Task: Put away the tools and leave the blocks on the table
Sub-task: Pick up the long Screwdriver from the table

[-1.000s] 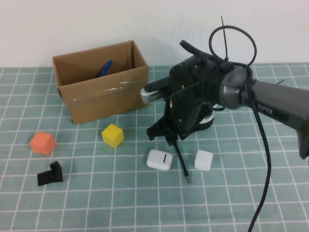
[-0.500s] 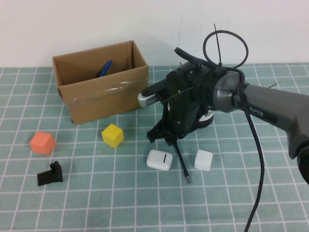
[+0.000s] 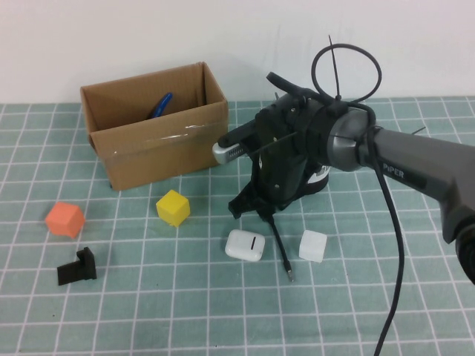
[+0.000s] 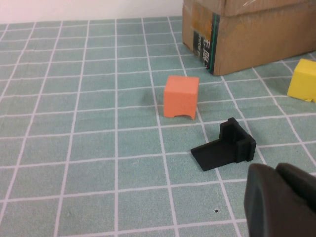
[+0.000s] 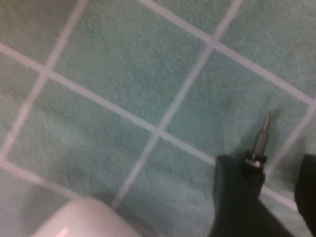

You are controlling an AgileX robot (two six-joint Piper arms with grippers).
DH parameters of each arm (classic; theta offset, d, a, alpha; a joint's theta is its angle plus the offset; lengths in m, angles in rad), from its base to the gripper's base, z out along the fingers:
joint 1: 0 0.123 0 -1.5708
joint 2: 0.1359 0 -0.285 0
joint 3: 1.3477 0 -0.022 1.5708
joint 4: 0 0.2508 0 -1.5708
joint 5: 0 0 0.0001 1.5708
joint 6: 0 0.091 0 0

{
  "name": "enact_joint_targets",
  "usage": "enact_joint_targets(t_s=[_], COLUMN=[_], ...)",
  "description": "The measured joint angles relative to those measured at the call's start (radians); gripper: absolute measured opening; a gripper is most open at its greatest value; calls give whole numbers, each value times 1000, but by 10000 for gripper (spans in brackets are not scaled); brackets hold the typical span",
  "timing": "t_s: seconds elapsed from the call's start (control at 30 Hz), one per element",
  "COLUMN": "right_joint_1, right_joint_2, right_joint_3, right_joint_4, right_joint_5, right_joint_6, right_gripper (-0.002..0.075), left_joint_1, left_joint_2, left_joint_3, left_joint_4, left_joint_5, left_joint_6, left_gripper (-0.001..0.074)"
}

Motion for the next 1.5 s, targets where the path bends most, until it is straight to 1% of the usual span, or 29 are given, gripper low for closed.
enact_joint_targets(t_s=[0.13,0.27,0.47,0.8,0.87,1.03,1.37,1.5], right_joint_1=[0,4,29,41,41,39,38,32], right_joint_2=[0,0,13,15,19,51,86,88], right_joint_3=[-68,-112,-110,-110,-110,-110,-110,-110], right_joint_4=[0,0,25,24,22,-49,-58,-27], right_joint_5=[81,115,134,136,136,136,136,140], right_joint_6=[-19,-38,-131,-135,-122,-1,28,20], right_gripper=[235,235,235,235,235,235,235,234], left_joint_1=[0,0,0,0,0,0,0,0], left_joint_2=[0,0,0,0,0,0,0,0], left_joint_3=[0,0,0,0,0,0,0,0], left_joint_4=[0,0,0,0,0,0,0,0], left_joint_5=[0,0,0,0,0,0,0,0], left_joint_6=[0,0,0,0,0,0,0,0], left_gripper=[0,0,0,0,0,0,0,0])
